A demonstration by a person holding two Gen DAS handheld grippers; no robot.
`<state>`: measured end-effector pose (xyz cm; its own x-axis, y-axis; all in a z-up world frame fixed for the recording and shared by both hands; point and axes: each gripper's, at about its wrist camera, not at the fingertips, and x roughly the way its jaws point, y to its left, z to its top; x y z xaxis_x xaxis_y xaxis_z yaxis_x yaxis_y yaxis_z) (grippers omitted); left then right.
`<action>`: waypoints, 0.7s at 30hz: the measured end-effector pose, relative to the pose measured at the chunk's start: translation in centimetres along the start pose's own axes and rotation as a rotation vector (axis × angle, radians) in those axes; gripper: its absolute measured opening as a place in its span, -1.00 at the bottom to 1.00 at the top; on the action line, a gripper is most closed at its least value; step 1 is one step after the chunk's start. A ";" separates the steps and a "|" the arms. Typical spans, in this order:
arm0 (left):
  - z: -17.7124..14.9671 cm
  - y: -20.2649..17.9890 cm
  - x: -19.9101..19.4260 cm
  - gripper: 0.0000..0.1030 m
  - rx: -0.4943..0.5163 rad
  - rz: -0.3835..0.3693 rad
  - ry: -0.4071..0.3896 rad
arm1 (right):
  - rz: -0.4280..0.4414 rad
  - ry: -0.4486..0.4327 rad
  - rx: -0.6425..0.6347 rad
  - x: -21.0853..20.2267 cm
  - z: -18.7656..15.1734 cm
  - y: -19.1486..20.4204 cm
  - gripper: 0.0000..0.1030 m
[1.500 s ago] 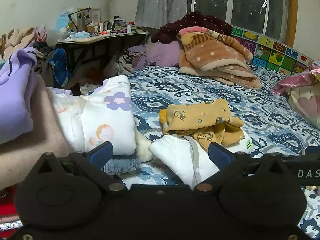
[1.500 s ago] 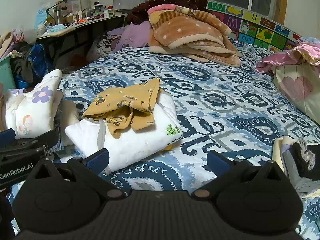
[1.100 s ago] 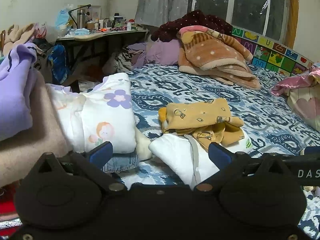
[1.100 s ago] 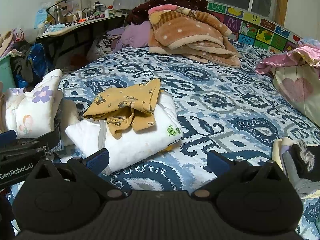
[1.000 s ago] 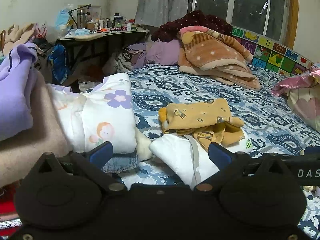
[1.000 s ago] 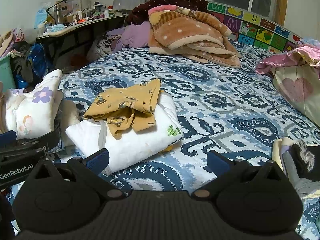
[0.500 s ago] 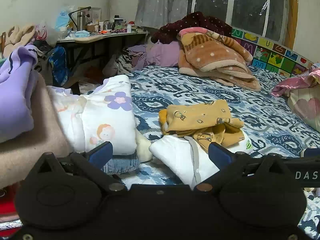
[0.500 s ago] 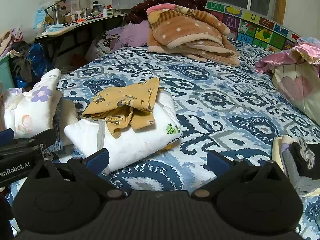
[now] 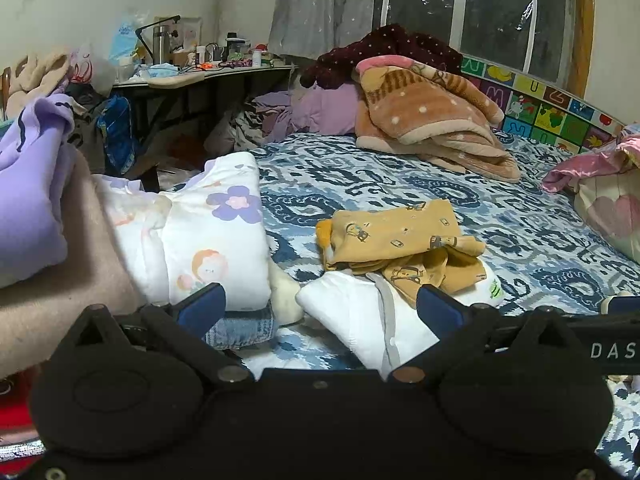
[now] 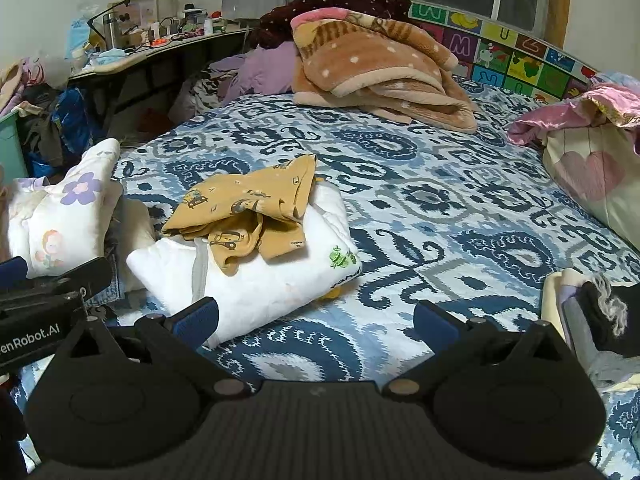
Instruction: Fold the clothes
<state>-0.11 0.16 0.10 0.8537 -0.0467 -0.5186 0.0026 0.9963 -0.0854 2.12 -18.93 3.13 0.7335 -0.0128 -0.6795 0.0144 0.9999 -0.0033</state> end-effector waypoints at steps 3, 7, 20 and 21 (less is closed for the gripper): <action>0.0 0.0 0.0 0.99 0.000 0.000 0.000 | 0.000 0.000 -0.001 0.0 0.0 -0.1 1.00; 0.0 -0.1 0.0 0.99 0.000 -0.001 0.001 | -0.002 -0.001 -0.003 0.0 0.0 0.0 0.99; -0.1 -0.1 0.0 1.00 -0.014 -0.006 0.000 | 0.010 0.002 0.009 0.1 0.0 -0.2 1.00; -0.1 -0.1 0.1 1.00 -0.015 -0.010 -0.001 | 0.011 0.003 0.009 0.1 0.1 -0.2 0.99</action>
<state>-0.07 0.06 0.03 0.8543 -0.0561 -0.5168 0.0031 0.9947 -0.1029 2.27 -19.17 3.07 0.7319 -0.0014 -0.6814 0.0124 0.9999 0.0112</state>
